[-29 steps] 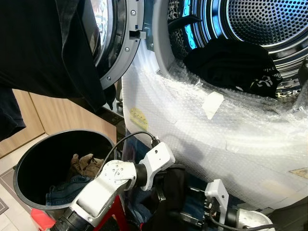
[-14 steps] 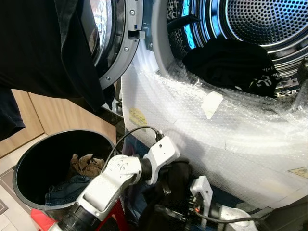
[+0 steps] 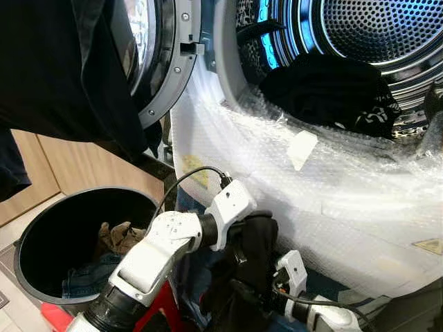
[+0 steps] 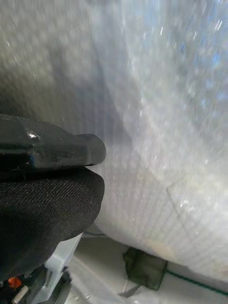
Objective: Clothes washing
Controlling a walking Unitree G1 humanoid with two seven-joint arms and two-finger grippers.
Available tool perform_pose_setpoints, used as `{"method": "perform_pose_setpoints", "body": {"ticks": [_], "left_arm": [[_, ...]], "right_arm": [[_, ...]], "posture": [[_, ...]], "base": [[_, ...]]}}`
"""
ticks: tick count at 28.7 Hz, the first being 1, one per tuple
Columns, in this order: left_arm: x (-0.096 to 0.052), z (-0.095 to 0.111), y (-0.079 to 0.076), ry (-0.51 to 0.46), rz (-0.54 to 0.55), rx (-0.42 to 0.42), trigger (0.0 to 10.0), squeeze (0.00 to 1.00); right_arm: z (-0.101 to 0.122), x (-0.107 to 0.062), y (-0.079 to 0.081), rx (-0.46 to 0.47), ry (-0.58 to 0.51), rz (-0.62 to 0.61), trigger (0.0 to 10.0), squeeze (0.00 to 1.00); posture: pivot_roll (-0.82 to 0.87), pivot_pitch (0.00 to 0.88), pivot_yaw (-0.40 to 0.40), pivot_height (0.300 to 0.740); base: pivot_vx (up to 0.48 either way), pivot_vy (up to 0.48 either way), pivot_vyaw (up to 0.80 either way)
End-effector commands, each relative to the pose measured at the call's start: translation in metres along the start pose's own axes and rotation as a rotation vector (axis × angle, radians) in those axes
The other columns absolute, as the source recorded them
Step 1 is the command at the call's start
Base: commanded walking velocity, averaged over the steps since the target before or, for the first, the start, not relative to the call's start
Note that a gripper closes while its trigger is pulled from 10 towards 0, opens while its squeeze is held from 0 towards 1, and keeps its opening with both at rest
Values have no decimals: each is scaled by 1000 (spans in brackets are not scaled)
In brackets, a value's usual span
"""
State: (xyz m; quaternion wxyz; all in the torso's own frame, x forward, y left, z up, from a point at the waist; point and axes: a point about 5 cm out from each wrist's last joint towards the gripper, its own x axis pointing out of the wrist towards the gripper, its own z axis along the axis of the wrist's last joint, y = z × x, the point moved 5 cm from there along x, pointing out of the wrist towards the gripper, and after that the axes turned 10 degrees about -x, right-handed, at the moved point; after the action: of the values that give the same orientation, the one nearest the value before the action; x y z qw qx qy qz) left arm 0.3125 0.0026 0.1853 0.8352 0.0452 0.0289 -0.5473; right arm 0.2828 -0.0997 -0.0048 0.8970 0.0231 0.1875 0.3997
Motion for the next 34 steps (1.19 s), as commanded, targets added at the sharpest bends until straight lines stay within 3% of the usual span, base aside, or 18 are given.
{"method": "perform_pose_setpoints", "body": {"ticks": [1,4,10,14,21,22,23,24,34], "left_arm": [[0,27,-3,-79,-24,33,0,0],[-2,37,-6,-106,-48,28,0,0],[-2,37,-10,-99,-67,31,0,0],[-2,44,-13,-118,-84,21,0,0],[-2,47,-12,-124,-80,22,0,0],[-2,47,-12,-124,-80,22,0,0],[-3,48,-12,-125,-78,21,0,0],[-4,48,-11,-124,-77,20,0,0],[-3,48,-13,-127,-81,11,0,0]], "right_arm": [[-2,-2,-6,-1,8,-30,10000,0],[-6,-3,-7,19,10,-40,10000,0],[-7,0,-7,49,-8,-50,10000,0],[1,7,-15,98,-56,-125,10000,0],[0,8,-17,101,-61,-144,10000,0],[0,8,-17,102,-62,-143,9529,0],[-1,7,-18,98,-59,-142,2784,0],[-2,5,-19,99,-59,-143,0,0],[1,6,-23,121,-86,-174,0,0]], "posture": [[174,32,-108,740],[177,33,-106,740],[173,33,-101,740],[179,33,-103,740],[181,31,-101,740],[181,31,-101,740],[181,31,-101,740],[180,31,-101,740],[179,33,-99,740]], "base": [[0,0,0],[0,0,0],[0,0,0],[0,0,0],[0,0,0],[0,0,0],[0,0,0],[0,0,0],[0,0,0]]}}
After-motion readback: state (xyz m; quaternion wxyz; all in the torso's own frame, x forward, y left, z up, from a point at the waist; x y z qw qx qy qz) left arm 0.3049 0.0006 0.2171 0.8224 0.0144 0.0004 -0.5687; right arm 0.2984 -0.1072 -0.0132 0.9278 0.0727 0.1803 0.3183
